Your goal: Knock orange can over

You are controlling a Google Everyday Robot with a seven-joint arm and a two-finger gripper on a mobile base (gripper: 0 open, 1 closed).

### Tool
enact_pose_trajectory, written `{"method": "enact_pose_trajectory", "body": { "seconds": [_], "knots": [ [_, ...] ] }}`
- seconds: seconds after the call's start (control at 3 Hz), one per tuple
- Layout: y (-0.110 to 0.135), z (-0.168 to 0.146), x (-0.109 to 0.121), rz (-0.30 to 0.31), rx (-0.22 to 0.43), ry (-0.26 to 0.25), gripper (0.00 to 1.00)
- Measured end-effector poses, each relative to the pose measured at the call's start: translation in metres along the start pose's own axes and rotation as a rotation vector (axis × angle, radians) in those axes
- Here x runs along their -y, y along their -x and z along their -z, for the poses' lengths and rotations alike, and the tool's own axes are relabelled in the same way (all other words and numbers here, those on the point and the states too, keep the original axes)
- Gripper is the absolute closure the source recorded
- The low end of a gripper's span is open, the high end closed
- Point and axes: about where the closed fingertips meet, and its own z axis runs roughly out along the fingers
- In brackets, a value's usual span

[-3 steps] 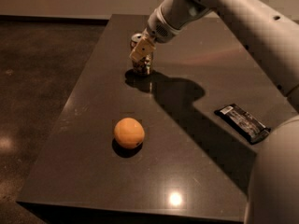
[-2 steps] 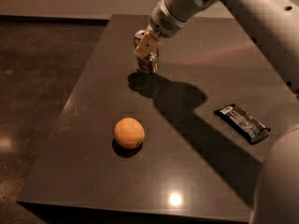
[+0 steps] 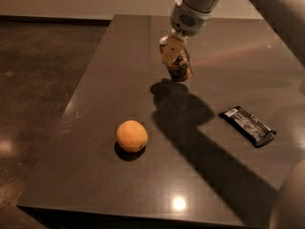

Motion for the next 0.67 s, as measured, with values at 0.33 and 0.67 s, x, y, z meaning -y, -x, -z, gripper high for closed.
{"method": "enact_pose_trajectory", "body": {
  "seconds": [0.33, 0.67],
  "knots": [
    [-0.021, 0.003, 0.0, -0.016, -0.082, -0.009, 1.0],
    [-0.037, -0.003, 0.001, -0.022, -0.16, -0.008, 1.0]
  ]
}}
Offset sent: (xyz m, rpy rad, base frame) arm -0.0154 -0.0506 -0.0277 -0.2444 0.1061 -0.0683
